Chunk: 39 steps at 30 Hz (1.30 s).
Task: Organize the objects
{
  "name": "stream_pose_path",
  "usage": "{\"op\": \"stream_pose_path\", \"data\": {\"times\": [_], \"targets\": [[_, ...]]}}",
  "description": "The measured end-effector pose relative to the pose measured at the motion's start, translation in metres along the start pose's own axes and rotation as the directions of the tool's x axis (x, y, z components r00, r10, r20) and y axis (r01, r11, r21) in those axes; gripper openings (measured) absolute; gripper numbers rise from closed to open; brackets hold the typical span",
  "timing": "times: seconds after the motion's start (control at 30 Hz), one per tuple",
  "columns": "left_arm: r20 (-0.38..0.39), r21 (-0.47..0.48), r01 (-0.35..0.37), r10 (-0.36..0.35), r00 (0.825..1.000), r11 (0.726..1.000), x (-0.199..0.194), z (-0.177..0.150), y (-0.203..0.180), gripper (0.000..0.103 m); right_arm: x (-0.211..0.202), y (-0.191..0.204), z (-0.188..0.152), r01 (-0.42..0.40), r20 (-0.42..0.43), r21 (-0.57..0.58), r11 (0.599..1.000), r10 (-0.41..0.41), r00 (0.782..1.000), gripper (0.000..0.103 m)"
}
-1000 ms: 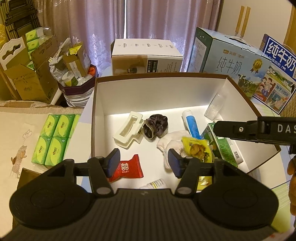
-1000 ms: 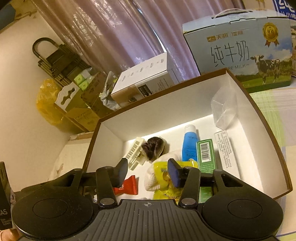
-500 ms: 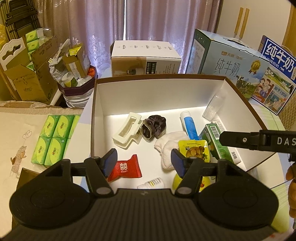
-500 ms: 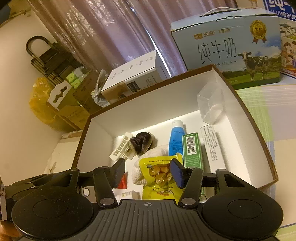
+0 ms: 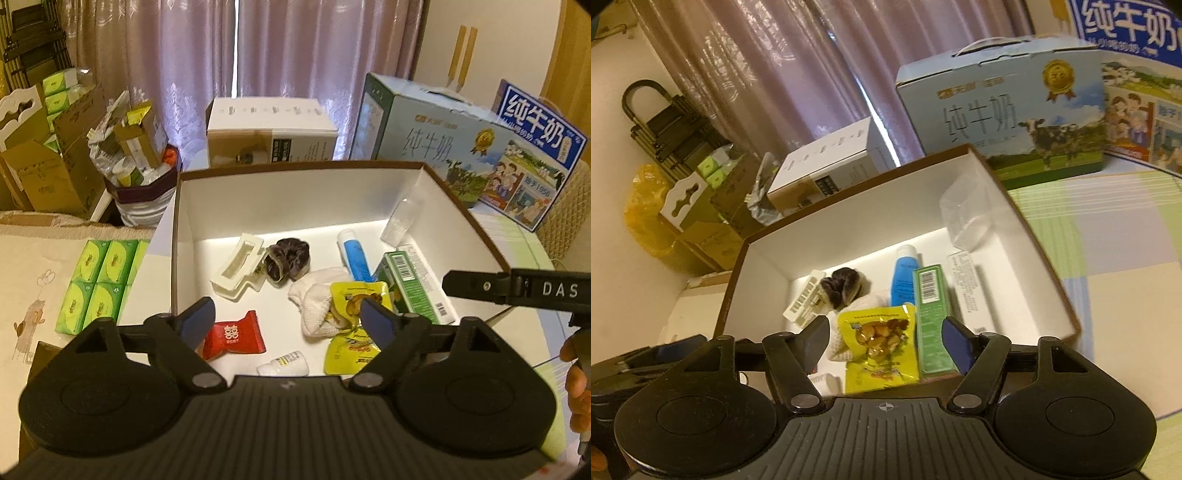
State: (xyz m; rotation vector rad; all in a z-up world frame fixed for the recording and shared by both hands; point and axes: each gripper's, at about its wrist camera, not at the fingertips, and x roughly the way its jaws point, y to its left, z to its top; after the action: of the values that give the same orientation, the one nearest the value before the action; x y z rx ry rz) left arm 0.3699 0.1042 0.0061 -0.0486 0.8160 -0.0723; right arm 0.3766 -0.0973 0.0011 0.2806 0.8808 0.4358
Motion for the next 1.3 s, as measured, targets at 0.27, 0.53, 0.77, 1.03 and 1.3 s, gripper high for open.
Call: {"op": "stream_pose_path", "data": {"times": [0.27,0.53,0.77,1.03,1.3], "targets": [[0.052,0.028,0.036,-0.038,0.998,0.999,-0.024,-0.006,-0.003,0.100,-0.029,0.001,-0.016,0.079,0.033,0.021,0.997,-0.080,0.996,0.068],[0.091,0.049,0.074,-0.078,0.993,0.996,-0.046,-0.021,-0.005,0.102,-0.059,0.009,-0.039,0.120,0.063,0.024,0.992,-0.121,0.991,0.070],[0.130,0.081,0.066,-0.077,0.989,0.994,-0.075,-0.039,-0.007,0.102,-0.086,0.018,-0.061,0.132,0.109,-0.029,0.991,-0.128,0.986,0.071],[0.190,0.118,-0.006,-0.016,0.982,0.993,-0.111,-0.067,-0.015,0.102,-0.108,0.018,-0.083,0.137,0.110,-0.106,0.985,-0.125,0.986,0.071],[0.175,0.032,-0.029,0.022,0.984,0.999,-0.150,-0.087,-0.025,0.102,-0.140,0.013,-0.102,0.115,0.128,-0.198,0.973,-0.091,0.988,0.071]]}}
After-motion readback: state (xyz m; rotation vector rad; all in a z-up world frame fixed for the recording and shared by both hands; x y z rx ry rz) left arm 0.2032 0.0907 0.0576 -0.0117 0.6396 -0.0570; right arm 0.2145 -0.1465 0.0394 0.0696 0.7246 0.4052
